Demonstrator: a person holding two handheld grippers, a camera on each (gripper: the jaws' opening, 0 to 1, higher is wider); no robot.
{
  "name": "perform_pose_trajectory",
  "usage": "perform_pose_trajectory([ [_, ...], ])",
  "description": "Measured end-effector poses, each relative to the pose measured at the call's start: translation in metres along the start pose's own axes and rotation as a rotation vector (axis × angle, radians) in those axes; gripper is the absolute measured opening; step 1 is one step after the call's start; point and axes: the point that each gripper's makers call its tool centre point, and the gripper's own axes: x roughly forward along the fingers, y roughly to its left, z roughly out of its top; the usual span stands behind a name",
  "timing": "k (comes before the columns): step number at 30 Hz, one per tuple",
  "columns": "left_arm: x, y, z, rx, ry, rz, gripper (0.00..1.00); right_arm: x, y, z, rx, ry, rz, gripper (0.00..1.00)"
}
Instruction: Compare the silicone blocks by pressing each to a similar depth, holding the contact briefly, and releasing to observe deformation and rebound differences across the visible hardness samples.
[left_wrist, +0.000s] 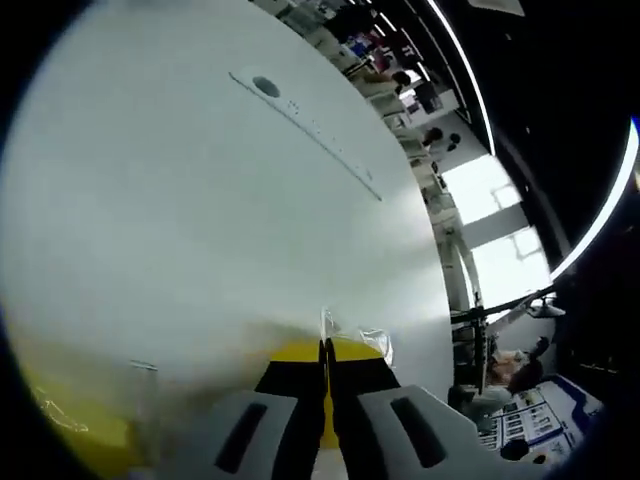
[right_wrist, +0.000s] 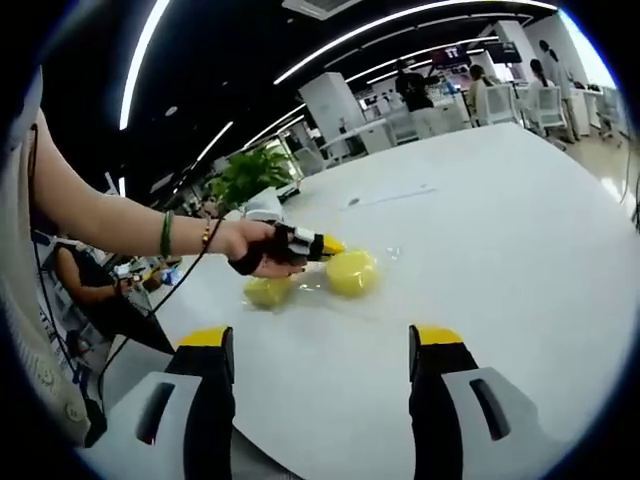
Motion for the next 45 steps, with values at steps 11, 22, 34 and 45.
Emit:
perform_pose_trajectory([
  [11, -0.020, -0.013, -0.002, 0.180, -0.042, 0.004, 0.00, -0.004, 0.010, 0.004, -0.023, -0.001, 0.001, 0.66],
  [22, -0.046, -0.039, -0.012, 0.421, -0.095, -0.030, 0.00, -0.006, 0.028, 0.003, -0.043, 0.004, 0.004, 0.66],
  [34, -0.075, -0.062, -0.021, 0.582, -0.142, -0.075, 0.00, -0.011, 0.049, 0.003, -0.066, -0.006, -0.003, 0.67],
  [45, -0.096, -0.082, -0.040, 0.728, -0.099, -0.124, 0.00, -0.021, 0.065, 0.007, -0.100, -0.021, -0.026, 0.67],
])
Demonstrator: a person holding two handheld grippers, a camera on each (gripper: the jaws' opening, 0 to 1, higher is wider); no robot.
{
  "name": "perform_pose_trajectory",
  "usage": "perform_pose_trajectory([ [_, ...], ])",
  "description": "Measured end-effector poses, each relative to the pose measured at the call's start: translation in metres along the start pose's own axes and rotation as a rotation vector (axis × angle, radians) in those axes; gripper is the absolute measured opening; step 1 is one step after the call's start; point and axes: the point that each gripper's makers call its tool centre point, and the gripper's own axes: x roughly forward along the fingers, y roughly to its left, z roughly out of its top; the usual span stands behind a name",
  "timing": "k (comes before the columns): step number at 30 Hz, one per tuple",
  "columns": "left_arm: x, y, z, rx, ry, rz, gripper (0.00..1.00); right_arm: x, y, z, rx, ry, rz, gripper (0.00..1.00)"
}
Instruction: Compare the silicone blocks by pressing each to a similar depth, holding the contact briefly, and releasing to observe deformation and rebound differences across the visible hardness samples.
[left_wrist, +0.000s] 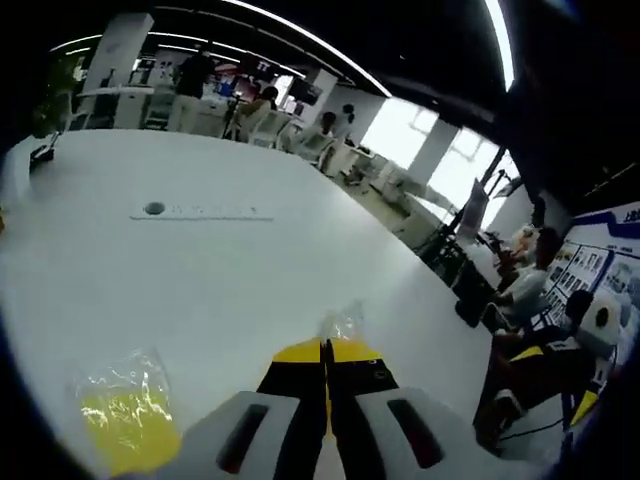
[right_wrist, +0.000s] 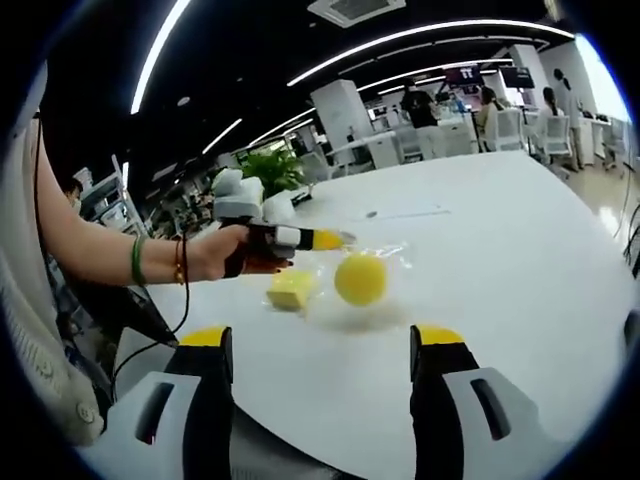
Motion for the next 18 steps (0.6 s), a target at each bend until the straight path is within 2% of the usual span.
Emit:
perform_pose_trajectory([
  [2, -0.004, -0.006, 0.001, -0.004, -0.004, -0.014, 0.00, -0.002, 0.003, 0.001, -0.006, -0.002, -0.004, 0.67],
  [6, -0.012, -0.016, 0.004, 0.073, -0.009, -0.037, 0.00, -0.007, 0.010, 0.002, -0.016, -0.007, -0.018, 0.67],
  [8, -0.017, -0.020, 0.005, 0.074, -0.014, -0.050, 0.00, -0.008, 0.013, 0.003, -0.024, -0.006, -0.022, 0.67],
  [13, -0.029, -0.024, 0.007, 0.117, -0.022, -0.057, 0.00, -0.014, 0.023, 0.005, -0.061, -0.001, -0.033, 0.68],
  [18, -0.043, -0.023, 0.010, 0.116, -0.024, -0.078, 0.00, -0.019, 0.031, 0.007, -0.074, 0.000, -0.042, 0.69],
])
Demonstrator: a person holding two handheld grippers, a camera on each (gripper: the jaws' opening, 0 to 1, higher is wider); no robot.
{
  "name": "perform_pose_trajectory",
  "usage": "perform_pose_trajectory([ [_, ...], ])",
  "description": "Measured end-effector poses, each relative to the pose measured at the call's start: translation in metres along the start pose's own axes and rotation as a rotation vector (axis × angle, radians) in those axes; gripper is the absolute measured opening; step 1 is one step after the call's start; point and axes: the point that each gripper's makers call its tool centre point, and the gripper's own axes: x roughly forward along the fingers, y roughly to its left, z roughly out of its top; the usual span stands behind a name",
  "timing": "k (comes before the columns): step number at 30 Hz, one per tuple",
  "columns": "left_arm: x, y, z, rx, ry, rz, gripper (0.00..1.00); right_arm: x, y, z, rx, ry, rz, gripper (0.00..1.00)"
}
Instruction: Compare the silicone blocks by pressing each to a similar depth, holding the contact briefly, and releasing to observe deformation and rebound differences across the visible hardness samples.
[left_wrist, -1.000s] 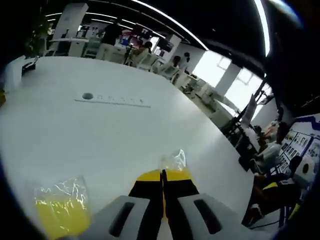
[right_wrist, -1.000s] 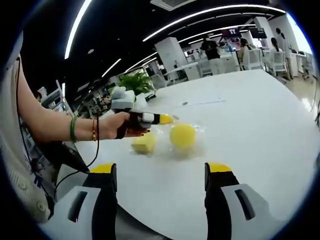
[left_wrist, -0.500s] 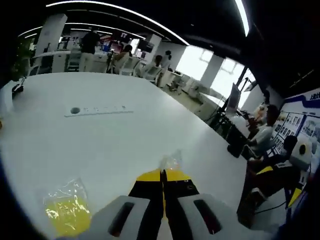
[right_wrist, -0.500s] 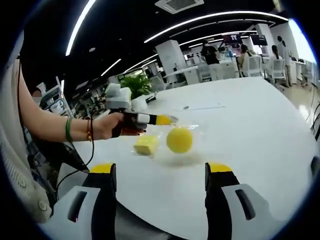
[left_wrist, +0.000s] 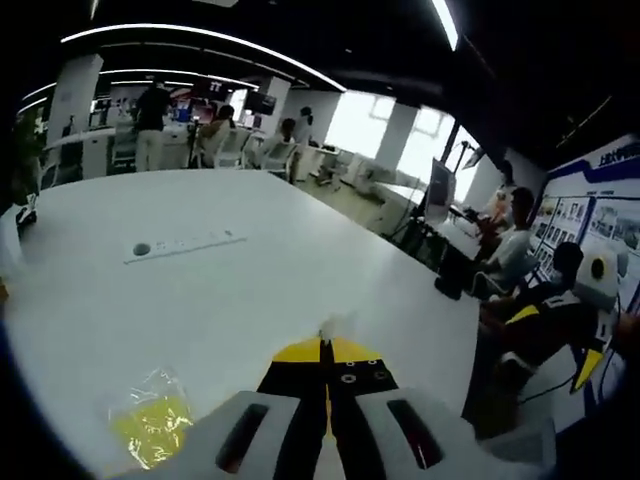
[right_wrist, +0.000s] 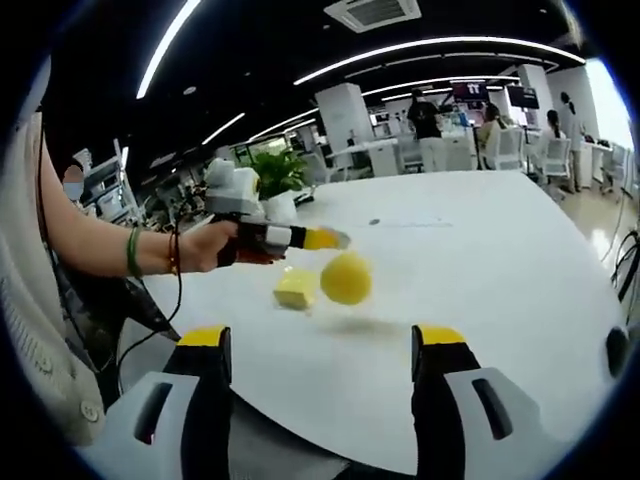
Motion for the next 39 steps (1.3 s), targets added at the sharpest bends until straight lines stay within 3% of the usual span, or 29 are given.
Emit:
perform_pose_trajectory([
  [6, -0.009, -0.002, -0.007, -0.001, 0.031, -0.034, 0.00, -0.003, 0.007, -0.001, -0.012, -0.003, -0.008, 0.69],
  [7, -0.011, 0.002, -0.005, 0.029, 0.014, -0.002, 0.00, -0.003, 0.008, -0.002, -0.013, -0.003, -0.009, 0.69],
  [16, -0.025, -0.012, -0.001, 0.056, 0.019, -0.033, 0.00, -0.003, 0.016, 0.002, -0.036, -0.007, -0.001, 0.69],
  [22, -0.045, -0.014, 0.013, 0.062, -0.002, -0.031, 0.00, -0.003, 0.013, 0.017, -0.075, -0.017, 0.012, 0.69],
  [29, -0.075, -0.018, 0.041, 0.082, -0.053, -0.031, 0.00, 0.002, 0.011, 0.038, -0.143, -0.024, 0.053, 0.71],
  [33, -0.093, -0.020, 0.057, 0.106, -0.080, -0.032, 0.00, 0.006, 0.013, 0.050, -0.193, -0.019, 0.090, 0.71],
  [39, -0.115, -0.027, 0.068, 0.130, -0.090, -0.048, 0.00, 0.014, 0.023, 0.063, -0.258, -0.005, 0.164, 0.74],
])
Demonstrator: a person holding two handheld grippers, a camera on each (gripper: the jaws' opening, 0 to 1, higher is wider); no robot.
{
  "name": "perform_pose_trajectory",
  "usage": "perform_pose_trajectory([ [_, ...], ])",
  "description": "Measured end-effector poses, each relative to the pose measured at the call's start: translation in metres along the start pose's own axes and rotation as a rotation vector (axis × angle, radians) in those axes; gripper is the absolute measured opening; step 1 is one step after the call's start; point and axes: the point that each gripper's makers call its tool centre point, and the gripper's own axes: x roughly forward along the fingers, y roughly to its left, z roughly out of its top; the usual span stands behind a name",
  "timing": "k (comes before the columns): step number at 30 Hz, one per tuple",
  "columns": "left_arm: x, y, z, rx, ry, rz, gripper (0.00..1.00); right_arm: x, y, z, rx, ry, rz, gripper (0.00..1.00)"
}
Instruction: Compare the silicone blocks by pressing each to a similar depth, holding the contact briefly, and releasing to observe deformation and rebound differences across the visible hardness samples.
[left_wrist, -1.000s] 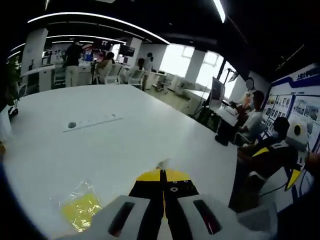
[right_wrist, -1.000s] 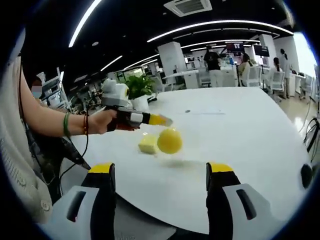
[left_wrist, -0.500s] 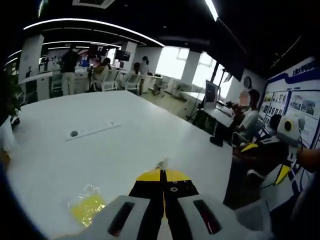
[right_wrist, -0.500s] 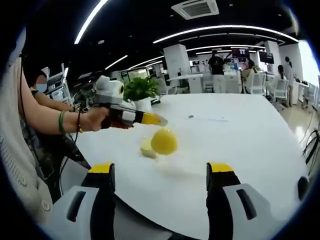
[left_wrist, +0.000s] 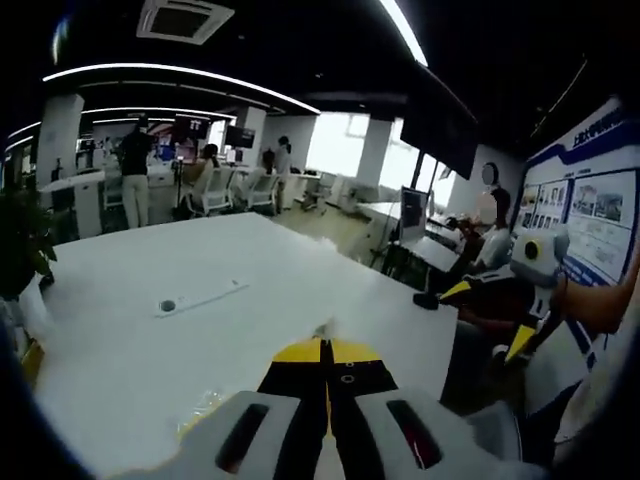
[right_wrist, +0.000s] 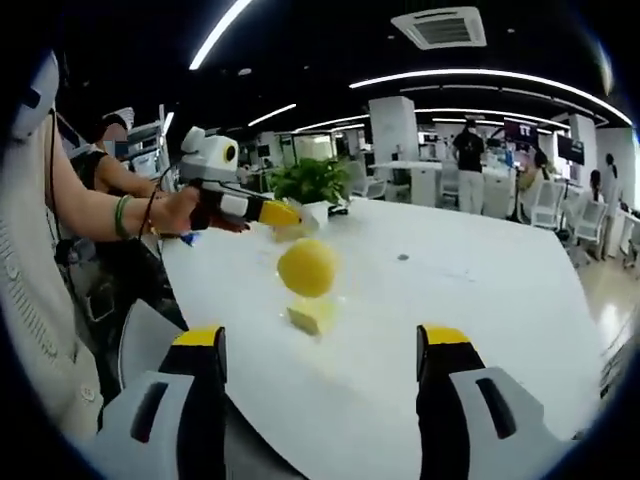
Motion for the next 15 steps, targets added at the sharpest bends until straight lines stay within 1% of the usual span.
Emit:
perform_pose_trajectory([
  [1, -0.004, -0.003, 0.001, -0.002, 0.006, -0.014, 0.00, 0.003, 0.002, 0.004, -0.010, 0.001, 0.018, 0.75],
  [5, -0.014, -0.007, 0.000, 0.005, 0.013, -0.026, 0.00, 0.015, 0.008, 0.016, -0.068, 0.008, 0.077, 0.76],
  [7, -0.019, -0.010, 0.000, 0.002, 0.010, -0.028, 0.00, 0.023, 0.009, 0.022, -0.081, 0.013, 0.099, 0.76],
  [8, -0.023, -0.008, 0.001, -0.001, 0.014, -0.031, 0.00, 0.028, 0.011, 0.026, -0.104, 0.011, 0.117, 0.76],
  [9, -0.024, -0.008, 0.002, 0.006, 0.006, -0.026, 0.00, 0.031, 0.011, 0.027, -0.112, 0.014, 0.123, 0.77],
  [10, -0.027, -0.010, 0.003, -0.005, 0.009, -0.039, 0.00, 0.036, 0.013, 0.028, -0.126, 0.025, 0.140, 0.77],
  [11, -0.028, -0.010, 0.004, -0.006, 0.006, -0.037, 0.00, 0.039, 0.016, 0.030, -0.141, 0.023, 0.159, 0.77],
  [13, -0.032, -0.008, 0.002, 0.013, 0.015, -0.031, 0.00, 0.046, 0.017, 0.032, -0.148, 0.032, 0.179, 0.78],
  [15, -0.033, -0.011, -0.002, 0.006, 0.023, -0.031, 0.00, 0.054, 0.019, 0.033, -0.167, 0.040, 0.198, 0.77],
])
